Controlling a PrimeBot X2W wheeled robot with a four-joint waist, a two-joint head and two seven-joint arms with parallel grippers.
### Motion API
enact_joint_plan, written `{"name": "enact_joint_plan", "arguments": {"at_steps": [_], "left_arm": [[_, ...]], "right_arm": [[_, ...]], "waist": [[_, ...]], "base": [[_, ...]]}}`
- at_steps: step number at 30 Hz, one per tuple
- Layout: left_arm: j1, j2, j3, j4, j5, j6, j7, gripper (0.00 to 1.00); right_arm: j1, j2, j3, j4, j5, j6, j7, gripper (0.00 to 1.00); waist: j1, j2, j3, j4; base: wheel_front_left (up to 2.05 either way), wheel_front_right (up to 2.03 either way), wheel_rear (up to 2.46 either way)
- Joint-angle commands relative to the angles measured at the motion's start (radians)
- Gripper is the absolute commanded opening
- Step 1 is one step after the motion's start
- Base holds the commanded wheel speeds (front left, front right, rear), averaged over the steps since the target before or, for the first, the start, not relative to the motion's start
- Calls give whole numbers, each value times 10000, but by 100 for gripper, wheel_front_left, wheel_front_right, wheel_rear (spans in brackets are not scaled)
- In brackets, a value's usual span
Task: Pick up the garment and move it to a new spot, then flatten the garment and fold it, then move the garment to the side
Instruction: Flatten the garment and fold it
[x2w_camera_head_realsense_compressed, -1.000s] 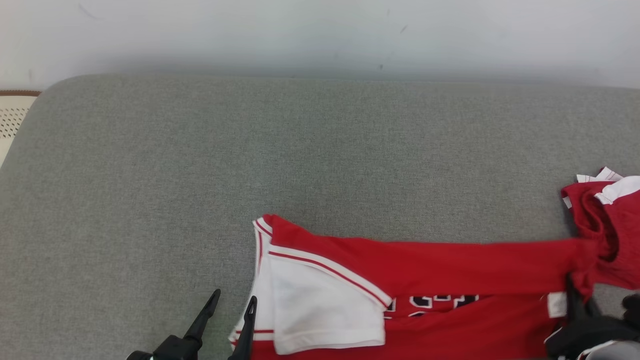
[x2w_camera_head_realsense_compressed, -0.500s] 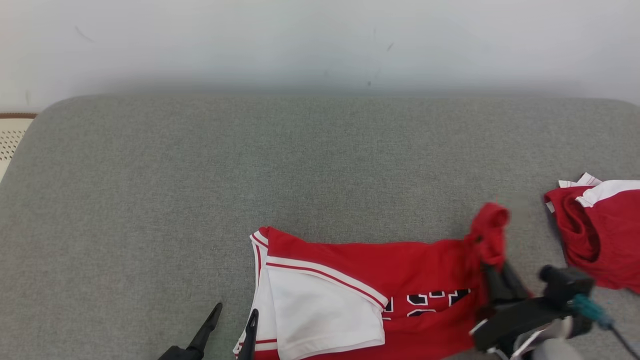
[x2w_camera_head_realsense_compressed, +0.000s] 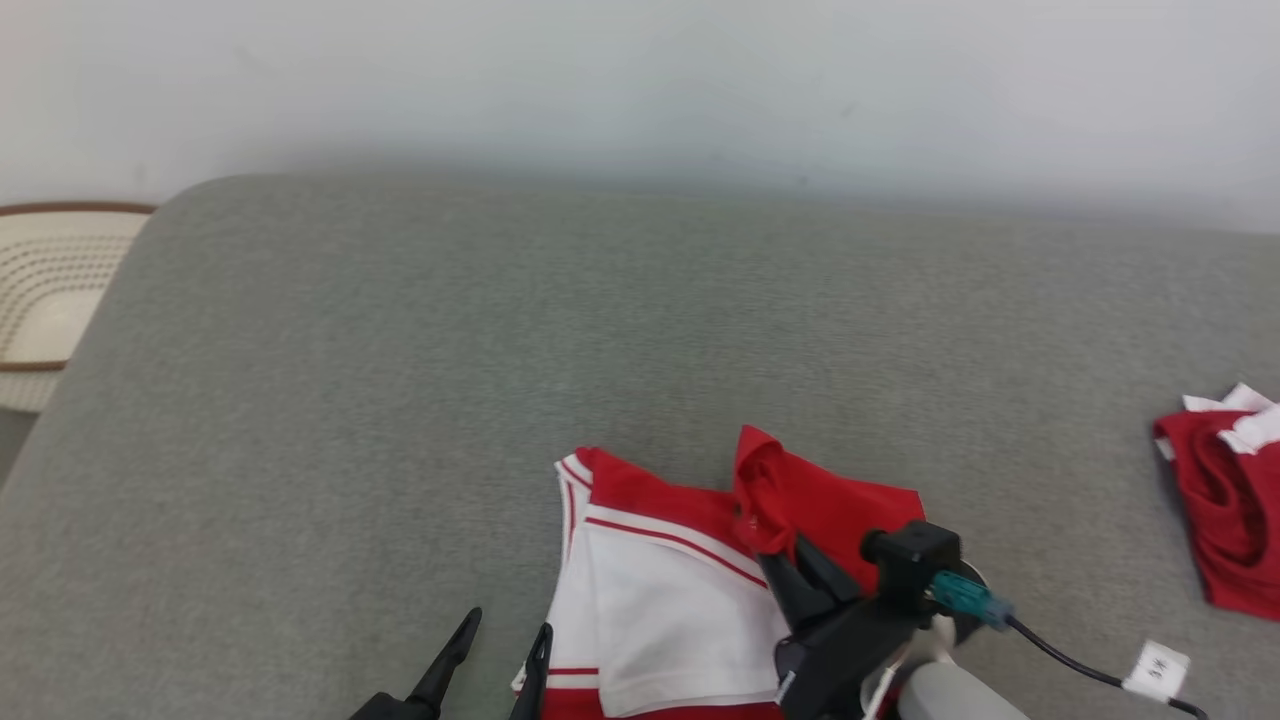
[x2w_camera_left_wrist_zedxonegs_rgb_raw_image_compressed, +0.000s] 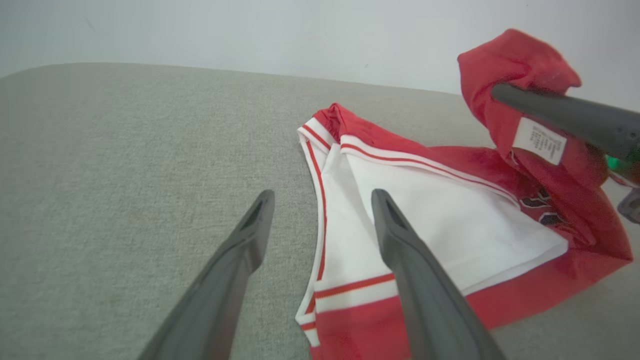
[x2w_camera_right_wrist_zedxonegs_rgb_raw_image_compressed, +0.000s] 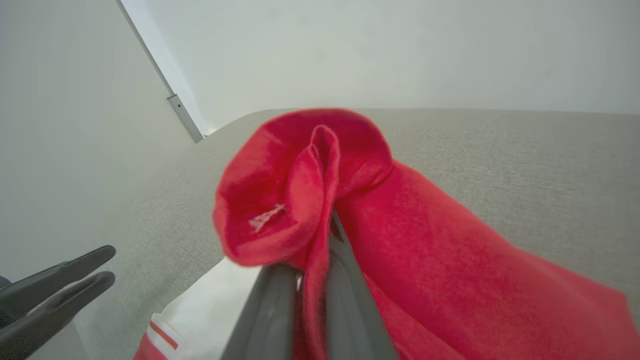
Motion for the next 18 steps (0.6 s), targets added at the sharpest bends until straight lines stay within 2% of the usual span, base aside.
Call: {"name": "enact_joint_plan", "arguments": {"at_steps": [1, 9, 10, 11, 12, 13, 18], "left_arm": [[-42, 12, -63, -9, -75, 72, -50, 100], [-102, 10, -331, 36, -216, 129, -45, 100], [-85, 10, -331, 69, -235, 161, -45, 100], [-63, 10, -320, 67, -235, 159, -45, 100], [-36, 10, -302, 65, -229, 157, -45, 100], [-11, 10, -292, 62, -225, 174, -45, 100], [54, 9, -207, 22, -253, 243, -45, 100]], "right_arm": [[-295, 162, 227, 184, 64, -11, 2, 0], [-1075, 662, 619, 1211, 38, -11, -1, 0], [-1205, 802, 742, 1498, 173, -11, -3, 28], [-1315, 901, 804, 1538, 231, -11, -3, 49], [-1405, 956, 884, 1585, 269, -10, -3, 83], [-1438, 998, 902, 1575, 375, -11, -3, 100], [-1443, 955, 641, 1268, 575, -11, 0, 100]], "waist": [[0, -1, 66, 665], [0, -1, 258, 1972], [0, -1, 297, 2157], [0, -1, 309, 2201], [0, -1, 316, 2220], [0, -1, 325, 2223], [0, -1, 324, 1993]], "base": [[0, 0, 0], [0, 0, 0], [0, 0, 0], [0, 0, 0], [0, 0, 0], [0, 0, 0], [0, 0, 0]]}}
